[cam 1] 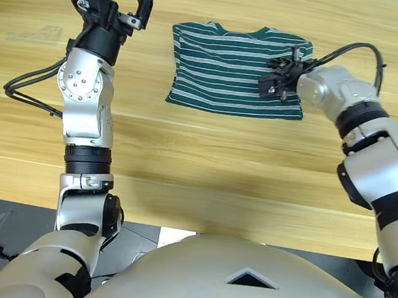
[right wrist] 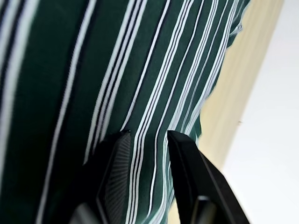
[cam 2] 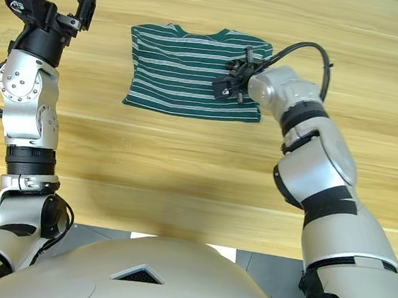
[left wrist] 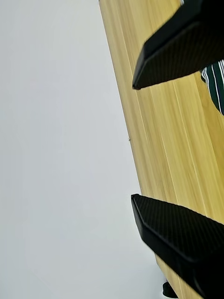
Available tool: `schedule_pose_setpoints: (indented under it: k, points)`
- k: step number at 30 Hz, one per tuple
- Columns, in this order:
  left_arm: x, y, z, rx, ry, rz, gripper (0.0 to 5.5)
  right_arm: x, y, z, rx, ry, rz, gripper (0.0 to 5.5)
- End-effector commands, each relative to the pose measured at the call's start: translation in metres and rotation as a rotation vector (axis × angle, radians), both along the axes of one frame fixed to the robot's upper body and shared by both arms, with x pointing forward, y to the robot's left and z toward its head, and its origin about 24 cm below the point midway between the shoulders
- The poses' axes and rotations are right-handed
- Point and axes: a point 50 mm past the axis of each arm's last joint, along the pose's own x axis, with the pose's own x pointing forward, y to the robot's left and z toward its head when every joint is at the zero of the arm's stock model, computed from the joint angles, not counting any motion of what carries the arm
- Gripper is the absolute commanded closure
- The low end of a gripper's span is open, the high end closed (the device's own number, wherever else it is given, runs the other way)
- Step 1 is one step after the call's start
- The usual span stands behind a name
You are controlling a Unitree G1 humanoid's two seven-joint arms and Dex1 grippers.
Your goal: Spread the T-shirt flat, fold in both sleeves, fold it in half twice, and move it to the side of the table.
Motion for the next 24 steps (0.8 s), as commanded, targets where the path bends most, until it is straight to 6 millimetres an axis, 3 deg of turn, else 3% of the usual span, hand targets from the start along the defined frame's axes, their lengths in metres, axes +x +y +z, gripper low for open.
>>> schedule_pose_setpoints:
  k: [1,4,9,14,20,24]
  points:
    - [-0.006,-0.005,-0.007,-0.006,0.026,0.007,1.34,-0.081,-0.042,-0.058,-0.091,0.540,0.174,4.02]
    - [-0.007,-0.007,-0.006,-0.015,0.020,0.005,1.34,-0.109,-0.022,-0.046,0.029,0.617,0.325,4.02]
    - [-0.006,-0.012,-0.002,-0.029,0.005,-0.006,1.34,-0.140,0.024,-0.005,0.307,0.609,0.471,4.02]
    - [-0.006,-0.022,-0.001,-0.043,0.002,-0.027,1.34,-0.172,0.058,0.004,0.542,0.628,0.501,4.02]
    - [-0.008,-0.034,-0.006,-0.060,0.019,-0.057,1.34,-0.177,0.065,0.006,0.726,0.606,0.393,4.02]
    - [-0.009,-0.032,-0.009,-0.056,0.026,-0.060,1.34,-0.156,0.055,0.009,0.718,0.538,0.339,4.02]
